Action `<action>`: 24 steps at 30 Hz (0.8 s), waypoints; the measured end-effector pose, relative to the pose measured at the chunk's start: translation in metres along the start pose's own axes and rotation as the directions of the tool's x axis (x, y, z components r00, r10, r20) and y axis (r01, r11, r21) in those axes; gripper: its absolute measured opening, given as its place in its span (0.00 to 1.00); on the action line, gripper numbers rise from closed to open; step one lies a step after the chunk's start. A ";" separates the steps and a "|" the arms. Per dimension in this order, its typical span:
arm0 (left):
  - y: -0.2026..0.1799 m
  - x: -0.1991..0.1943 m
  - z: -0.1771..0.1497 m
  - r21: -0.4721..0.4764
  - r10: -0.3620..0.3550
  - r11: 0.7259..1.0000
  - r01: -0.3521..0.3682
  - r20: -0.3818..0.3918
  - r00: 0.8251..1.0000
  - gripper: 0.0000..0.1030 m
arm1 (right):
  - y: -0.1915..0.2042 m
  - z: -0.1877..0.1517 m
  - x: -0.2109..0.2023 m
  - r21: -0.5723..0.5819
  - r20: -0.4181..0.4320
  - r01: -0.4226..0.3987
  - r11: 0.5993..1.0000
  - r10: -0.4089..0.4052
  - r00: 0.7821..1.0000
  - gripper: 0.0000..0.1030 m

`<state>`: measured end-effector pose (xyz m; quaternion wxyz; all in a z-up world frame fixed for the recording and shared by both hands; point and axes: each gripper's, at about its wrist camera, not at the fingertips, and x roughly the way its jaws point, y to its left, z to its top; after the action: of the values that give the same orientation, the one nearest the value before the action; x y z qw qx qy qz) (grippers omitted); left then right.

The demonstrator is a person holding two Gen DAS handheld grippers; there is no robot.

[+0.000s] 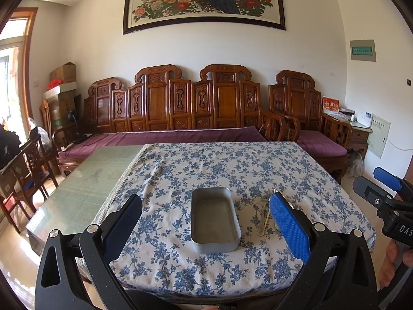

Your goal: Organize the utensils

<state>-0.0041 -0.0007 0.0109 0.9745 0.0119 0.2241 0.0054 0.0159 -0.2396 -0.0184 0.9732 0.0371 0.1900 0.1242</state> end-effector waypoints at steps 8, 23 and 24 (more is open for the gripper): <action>-0.001 0.000 -0.002 0.001 -0.003 1.000 0.003 0.002 1.000 0.92 | 0.002 0.001 -0.001 0.001 0.003 -0.003 1.000 0.003 1.000 0.97; -0.005 0.004 -0.008 0.006 -0.010 1.000 0.010 -0.010 1.000 0.92 | 0.003 -0.004 0.004 0.007 -0.011 -0.006 1.000 0.006 1.000 0.97; -0.005 0.006 -0.009 0.007 -0.011 1.000 0.011 -0.016 1.000 0.92 | 0.002 -0.006 0.006 0.008 -0.015 -0.008 1.000 0.008 1.000 0.97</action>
<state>-0.0022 -0.0057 0.0002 0.9726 0.0139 0.2320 -0.0004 0.0186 -0.2363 -0.0256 0.9711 0.0406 0.1975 0.1277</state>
